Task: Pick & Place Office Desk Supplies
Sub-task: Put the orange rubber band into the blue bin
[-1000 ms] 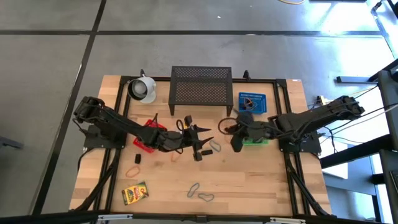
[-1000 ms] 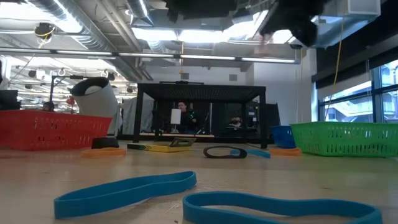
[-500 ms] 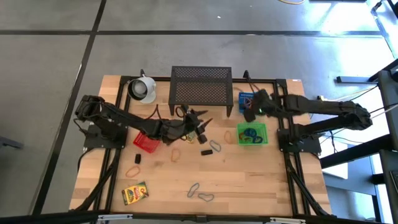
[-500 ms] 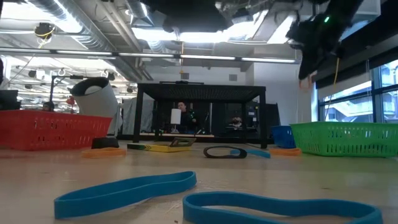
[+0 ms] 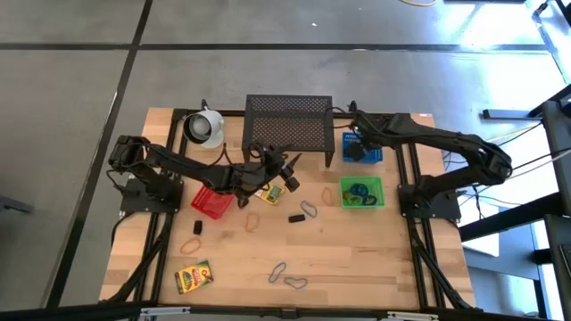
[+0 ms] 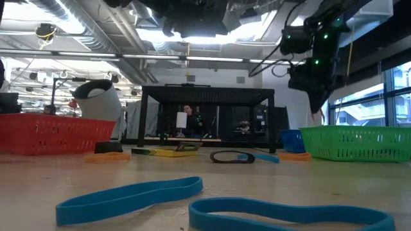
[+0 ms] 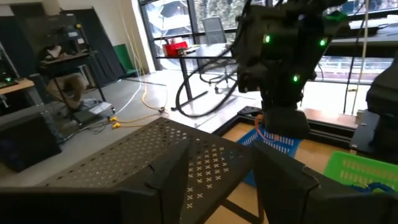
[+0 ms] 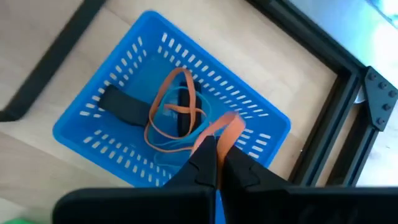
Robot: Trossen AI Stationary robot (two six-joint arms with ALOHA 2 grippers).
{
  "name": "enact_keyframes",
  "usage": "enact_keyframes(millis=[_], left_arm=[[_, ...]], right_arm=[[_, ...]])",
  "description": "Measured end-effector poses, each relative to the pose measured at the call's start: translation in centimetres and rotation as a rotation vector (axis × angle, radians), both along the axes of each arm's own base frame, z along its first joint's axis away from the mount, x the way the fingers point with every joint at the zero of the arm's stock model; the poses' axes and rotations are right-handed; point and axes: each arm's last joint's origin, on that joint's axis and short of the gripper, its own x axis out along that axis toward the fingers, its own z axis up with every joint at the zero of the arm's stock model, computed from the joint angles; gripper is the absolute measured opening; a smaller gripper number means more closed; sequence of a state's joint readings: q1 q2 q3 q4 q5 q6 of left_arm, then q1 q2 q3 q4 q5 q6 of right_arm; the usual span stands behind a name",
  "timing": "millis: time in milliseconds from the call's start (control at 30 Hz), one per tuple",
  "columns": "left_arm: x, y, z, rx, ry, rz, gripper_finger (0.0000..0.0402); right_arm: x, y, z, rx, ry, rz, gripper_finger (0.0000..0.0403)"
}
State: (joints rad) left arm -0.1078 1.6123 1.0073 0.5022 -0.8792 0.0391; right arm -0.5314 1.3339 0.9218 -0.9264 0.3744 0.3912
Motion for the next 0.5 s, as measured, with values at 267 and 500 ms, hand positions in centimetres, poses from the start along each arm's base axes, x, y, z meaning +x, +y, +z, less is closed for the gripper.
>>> enact_keyframes(millis=[267, 500], left_arm=[[-0.1, -0.5, 0.0, 0.005, 0.003, 0.029, 0.0165], [-0.3, -1.3, 0.0, 0.020, 0.015, 0.033, 0.0164]], right_arm=[[0.5, -0.4, -0.9, 0.019, 0.034, 0.003, 0.0008], [0.5, -0.4, -0.9, 0.004, 0.032, -0.024, 0.0032]])
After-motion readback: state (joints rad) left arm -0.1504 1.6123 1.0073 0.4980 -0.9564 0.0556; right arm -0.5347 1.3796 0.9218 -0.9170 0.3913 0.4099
